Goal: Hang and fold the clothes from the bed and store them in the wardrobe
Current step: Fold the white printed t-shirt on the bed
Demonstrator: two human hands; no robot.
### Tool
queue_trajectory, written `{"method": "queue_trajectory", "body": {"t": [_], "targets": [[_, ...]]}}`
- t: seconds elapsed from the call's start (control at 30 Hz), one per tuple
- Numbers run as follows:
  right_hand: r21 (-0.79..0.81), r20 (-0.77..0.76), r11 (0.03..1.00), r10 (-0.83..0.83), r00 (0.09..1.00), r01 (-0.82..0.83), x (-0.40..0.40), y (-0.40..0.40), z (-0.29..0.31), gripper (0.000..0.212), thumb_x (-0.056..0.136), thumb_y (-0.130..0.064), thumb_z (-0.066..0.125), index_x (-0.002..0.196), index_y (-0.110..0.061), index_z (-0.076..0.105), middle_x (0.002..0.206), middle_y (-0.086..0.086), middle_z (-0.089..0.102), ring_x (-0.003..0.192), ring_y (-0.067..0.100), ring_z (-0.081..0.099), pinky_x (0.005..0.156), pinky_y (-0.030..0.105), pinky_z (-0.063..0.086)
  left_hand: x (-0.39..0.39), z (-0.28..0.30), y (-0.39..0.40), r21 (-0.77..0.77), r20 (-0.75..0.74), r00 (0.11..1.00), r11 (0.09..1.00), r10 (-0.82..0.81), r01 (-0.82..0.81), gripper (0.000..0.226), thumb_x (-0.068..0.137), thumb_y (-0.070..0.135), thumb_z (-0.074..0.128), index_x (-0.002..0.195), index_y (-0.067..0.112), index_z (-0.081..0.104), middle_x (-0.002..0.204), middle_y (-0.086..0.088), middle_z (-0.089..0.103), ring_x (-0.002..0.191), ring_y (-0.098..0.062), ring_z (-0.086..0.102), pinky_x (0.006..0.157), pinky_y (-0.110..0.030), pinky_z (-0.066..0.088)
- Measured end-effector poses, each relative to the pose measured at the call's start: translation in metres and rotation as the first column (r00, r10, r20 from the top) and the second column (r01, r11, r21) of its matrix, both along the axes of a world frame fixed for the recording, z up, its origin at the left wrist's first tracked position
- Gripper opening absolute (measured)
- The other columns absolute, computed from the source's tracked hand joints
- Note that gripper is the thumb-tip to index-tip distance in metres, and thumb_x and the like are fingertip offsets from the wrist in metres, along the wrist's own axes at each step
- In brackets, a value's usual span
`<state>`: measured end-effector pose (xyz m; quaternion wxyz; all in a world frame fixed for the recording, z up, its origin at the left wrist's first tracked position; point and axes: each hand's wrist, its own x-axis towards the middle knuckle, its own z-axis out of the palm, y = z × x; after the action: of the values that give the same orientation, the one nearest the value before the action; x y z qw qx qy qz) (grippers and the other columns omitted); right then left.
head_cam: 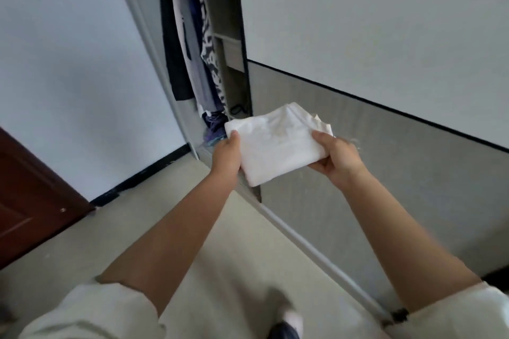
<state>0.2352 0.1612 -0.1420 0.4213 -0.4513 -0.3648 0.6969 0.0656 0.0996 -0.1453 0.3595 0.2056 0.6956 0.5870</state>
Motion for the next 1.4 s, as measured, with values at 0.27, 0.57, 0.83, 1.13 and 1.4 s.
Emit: {"method": "queue_trajectory", "body": {"t": [0.27, 0.57, 0.83, 1.13, 1.4], "targets": [[0.029, -0.071, 0.992, 0.124, 0.99, -0.122, -0.181, 0.124, 0.057, 0.021, 0.088, -0.014, 0.056, 0.108, -0.009, 0.049, 0.091, 0.003, 0.058, 0.079, 0.017, 0.058, 0.059, 0.031, 0.052, -0.164, 0.07, 0.111, 0.08, 0.013, 0.987, 0.983, 0.162, -0.163, 0.027, 0.098, 0.032, 0.04, 0.107, 0.009, 0.052, 0.08, -0.002, 0.054, 0.069, -0.017, 0.053, 0.062, -0.028, 0.045], [0.09, -0.19, 0.996, 0.046, 0.981, -0.03, -0.337, 0.238, 0.11, 0.021, 0.085, -0.01, 0.062, 0.101, -0.006, 0.048, 0.098, 0.007, 0.056, 0.09, 0.025, 0.059, 0.068, 0.039, 0.056, -0.32, 0.118, 0.219, 0.286, 0.154, 0.98, 0.943, 0.128, -0.168, 0.011, 0.094, 0.017, 0.051, 0.089, 0.007, 0.054, 0.079, -0.002, 0.057, 0.068, -0.013, 0.055, 0.055, -0.025, 0.046], [0.04, -0.301, 0.931, -0.336, 0.893, 0.364, -0.428, 0.346, 0.139, 0.045, 0.084, -0.003, 0.061, 0.127, -0.004, 0.045, 0.098, 0.007, 0.057, 0.077, 0.017, 0.055, 0.068, 0.034, 0.05, -0.43, 0.14, 0.354, 0.347, 0.162, 0.929, 0.9, -0.334, 0.263, 0.037, 0.086, -0.003, 0.053, 0.123, 0.004, 0.049, 0.113, -0.014, 0.059, 0.089, -0.021, 0.061, 0.058, -0.03, 0.054], [0.266, -0.174, 0.758, -0.569, 0.803, 0.595, -0.448, 0.439, 0.156, 0.019, 0.089, -0.001, 0.051, 0.104, -0.009, 0.059, 0.091, 0.005, 0.06, 0.088, 0.02, 0.058, 0.066, 0.023, 0.047, -0.413, 0.155, 0.504, 0.529, 0.416, 0.724, 0.794, -0.549, 0.298, 0.024, 0.089, -0.006, 0.039, 0.092, 0.01, 0.056, 0.092, -0.011, 0.059, 0.083, -0.021, 0.059, 0.06, -0.031, 0.048], [0.416, -0.249, 0.618, -0.628, 0.737, 0.667, -0.435, 0.493, 0.157, 0.028, 0.088, -0.006, 0.056, 0.115, -0.014, 0.059, 0.122, 0.008, 0.058, 0.108, 0.018, 0.057, 0.086, 0.028, 0.05, -0.373, 0.173, 0.589, 0.739, 0.337, 0.534, 0.569, -0.775, 0.36, 0.036, 0.091, -0.008, 0.041, 0.125, 0.004, 0.045, 0.105, -0.014, 0.059, 0.092, -0.025, 0.06, 0.07, -0.032, 0.053]]}}
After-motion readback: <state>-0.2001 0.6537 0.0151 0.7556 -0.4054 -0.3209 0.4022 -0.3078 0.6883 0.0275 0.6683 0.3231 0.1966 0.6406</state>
